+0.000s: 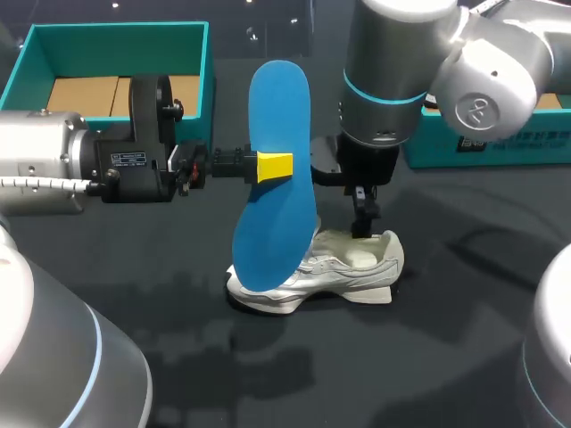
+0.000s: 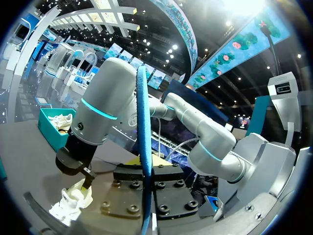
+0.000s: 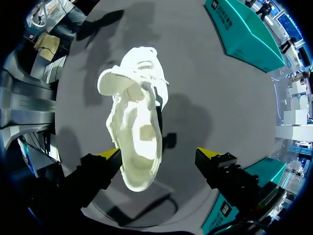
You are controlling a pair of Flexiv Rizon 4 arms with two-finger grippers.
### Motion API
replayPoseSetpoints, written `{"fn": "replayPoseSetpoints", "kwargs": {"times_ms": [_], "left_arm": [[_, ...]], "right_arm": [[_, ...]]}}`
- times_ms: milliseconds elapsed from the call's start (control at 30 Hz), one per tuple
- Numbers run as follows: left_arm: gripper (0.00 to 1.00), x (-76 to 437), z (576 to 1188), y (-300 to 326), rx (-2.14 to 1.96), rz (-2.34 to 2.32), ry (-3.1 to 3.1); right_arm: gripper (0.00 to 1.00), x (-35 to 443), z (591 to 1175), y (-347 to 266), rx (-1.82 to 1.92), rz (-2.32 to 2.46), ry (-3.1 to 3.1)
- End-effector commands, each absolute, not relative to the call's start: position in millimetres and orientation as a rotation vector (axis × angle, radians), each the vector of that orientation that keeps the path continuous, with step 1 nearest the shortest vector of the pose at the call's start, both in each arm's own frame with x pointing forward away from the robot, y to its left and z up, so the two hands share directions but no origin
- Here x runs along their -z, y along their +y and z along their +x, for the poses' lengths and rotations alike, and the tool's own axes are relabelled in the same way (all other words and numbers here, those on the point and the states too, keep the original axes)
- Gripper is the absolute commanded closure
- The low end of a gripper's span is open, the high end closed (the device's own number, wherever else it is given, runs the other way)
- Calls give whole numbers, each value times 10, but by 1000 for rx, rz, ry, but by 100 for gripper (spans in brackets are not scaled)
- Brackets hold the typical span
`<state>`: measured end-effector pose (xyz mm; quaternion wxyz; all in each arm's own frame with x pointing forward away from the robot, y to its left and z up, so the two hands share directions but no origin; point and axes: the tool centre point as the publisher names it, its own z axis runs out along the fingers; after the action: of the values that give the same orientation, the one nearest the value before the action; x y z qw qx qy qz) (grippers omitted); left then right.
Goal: Take the shoe out of the shoebox, open the shoe tongue, remove and reinsert the insole, then place the shoe into the shoebox
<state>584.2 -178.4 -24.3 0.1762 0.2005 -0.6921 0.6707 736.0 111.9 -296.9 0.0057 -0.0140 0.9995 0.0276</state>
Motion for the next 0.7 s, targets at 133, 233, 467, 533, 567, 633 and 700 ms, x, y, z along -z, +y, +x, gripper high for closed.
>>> {"fn": "replayPoseSetpoints", "kwargs": {"times_ms": [133,233,467,533,567,633,700], "left_arm": [[100,226,5829,-1809,-1903,572,-1960],[100,226,5829,-1809,-1903,572,-1960],[100,226,5829,-1809,-1903,572,-1960],[100,226,5829,-1809,-1903,572,-1960],[100,226,5829,-1809,-1903,572,-1960],[100,226,5829,-1809,-1903,572,-1960],[100,226,5829,-1809,-1903,572,-1960]], "right_arm": [[0,3226,7428,1268,-92,-33,3140],[0,3306,7422,1292,-102,-31,3139],[0,3516,7412,1313,-112,-53,3139],[0,3545,7418,1313,-112,-56,3134],[0,3552,7421,1315,-114,-58,3133],[3,3566,7430,1316,-113,-64,3126],[10,3600,7449,1309,-110,-67,3125]]}}
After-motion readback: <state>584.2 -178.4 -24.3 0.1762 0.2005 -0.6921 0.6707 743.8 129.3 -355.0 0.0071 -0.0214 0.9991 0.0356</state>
